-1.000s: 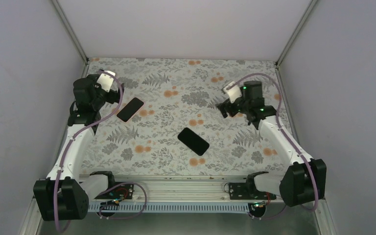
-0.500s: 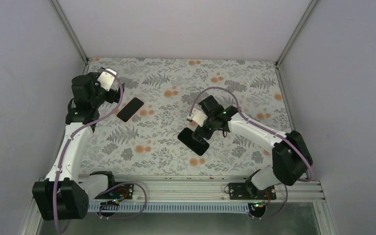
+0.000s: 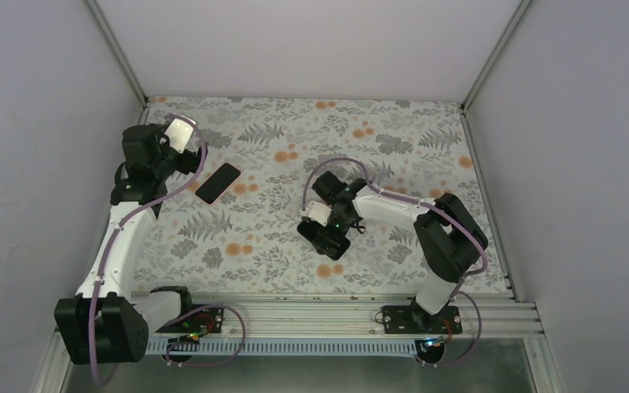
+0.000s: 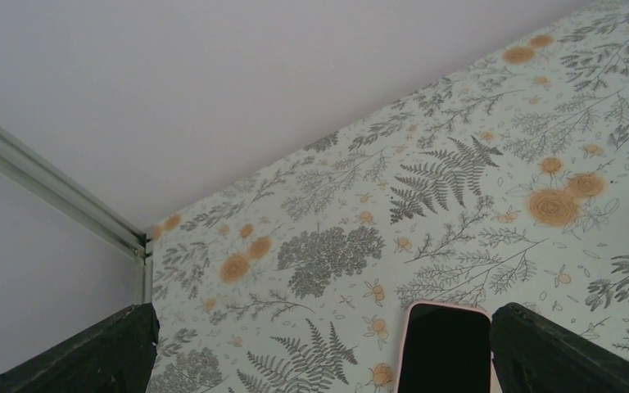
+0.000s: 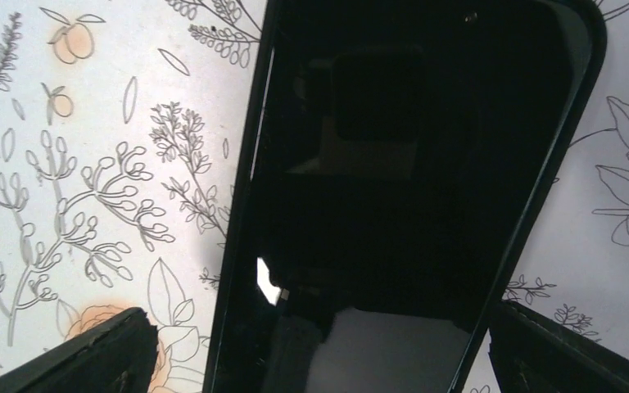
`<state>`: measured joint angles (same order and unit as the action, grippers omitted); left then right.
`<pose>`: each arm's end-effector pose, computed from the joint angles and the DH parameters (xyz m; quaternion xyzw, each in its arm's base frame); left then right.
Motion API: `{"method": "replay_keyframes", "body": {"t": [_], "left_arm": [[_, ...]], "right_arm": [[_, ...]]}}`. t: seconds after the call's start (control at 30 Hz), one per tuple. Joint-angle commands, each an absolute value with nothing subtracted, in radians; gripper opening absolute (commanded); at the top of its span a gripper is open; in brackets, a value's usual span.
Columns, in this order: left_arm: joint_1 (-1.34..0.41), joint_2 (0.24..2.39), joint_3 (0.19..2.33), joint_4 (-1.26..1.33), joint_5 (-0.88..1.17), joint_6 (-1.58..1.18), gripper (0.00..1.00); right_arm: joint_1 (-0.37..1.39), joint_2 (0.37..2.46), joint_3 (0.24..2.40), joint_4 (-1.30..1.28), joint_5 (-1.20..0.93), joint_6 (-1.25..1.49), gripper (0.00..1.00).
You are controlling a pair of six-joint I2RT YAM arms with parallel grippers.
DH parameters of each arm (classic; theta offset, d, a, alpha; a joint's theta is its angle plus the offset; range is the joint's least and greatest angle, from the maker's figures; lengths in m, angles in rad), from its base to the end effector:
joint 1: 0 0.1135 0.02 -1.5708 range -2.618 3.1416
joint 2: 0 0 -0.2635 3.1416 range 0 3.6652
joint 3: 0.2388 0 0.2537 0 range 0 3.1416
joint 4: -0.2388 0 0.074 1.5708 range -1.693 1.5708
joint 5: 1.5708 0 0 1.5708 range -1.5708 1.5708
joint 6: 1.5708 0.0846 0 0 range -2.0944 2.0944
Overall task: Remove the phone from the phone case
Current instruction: Pick up the phone at the center of the board.
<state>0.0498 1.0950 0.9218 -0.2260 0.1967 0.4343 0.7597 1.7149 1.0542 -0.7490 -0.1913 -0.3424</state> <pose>0.2975 -0.0017 0.3034 0.2117 0.8036 0.0524 0.5538 0.2169 0.2282 0.1154 -0.5260 0.8413 0.1097 0.0586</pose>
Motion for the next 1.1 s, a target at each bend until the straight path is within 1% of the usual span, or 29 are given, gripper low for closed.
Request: {"method": "replay_keyframes", "body": {"t": [0.0,0.2,0.37,0.5,0.77,0.93,1.0,1.07], "left_arm": [[0.056,1.117,0.936,-0.231,0.158,0.439,1.00],[0.055,1.144,0.929,-0.238,0.155,0.440,1.00],[0.055,1.155,0.924,-0.237,0.137,0.445,1.00],[0.055,1.153,0.923,-0.233,0.138,0.445,1.00],[0.055,1.155,0.918,-0.228,0.163,0.446,1.00],[0.055,1.164,0.915,-0.245,0.191,0.486,1.00],[0.055,1.177,0.925,-0.270,0.220,0.501,1.00],[0.056,1.192,0.940,-0.301,0.262,0.513,1.00]], "right_arm": [[0.785,1.751,1.088,-0.767,-0.175,-0.321,1.00],[0.809,1.798,1.104,-0.758,-0.122,-0.316,1.00],[0.814,1.807,1.101,-0.724,-0.001,-0.311,1.00],[0.816,1.797,1.100,-0.706,0.048,-0.315,1.00],[0.816,1.837,1.068,-0.687,0.022,-0.347,1.00],[0.820,1.778,0.965,-0.603,0.002,-0.450,1.00],[0.819,1.765,0.937,-0.574,0.006,-0.472,0.96],[0.820,1.770,0.928,-0.567,0.015,-0.476,0.90]]}}
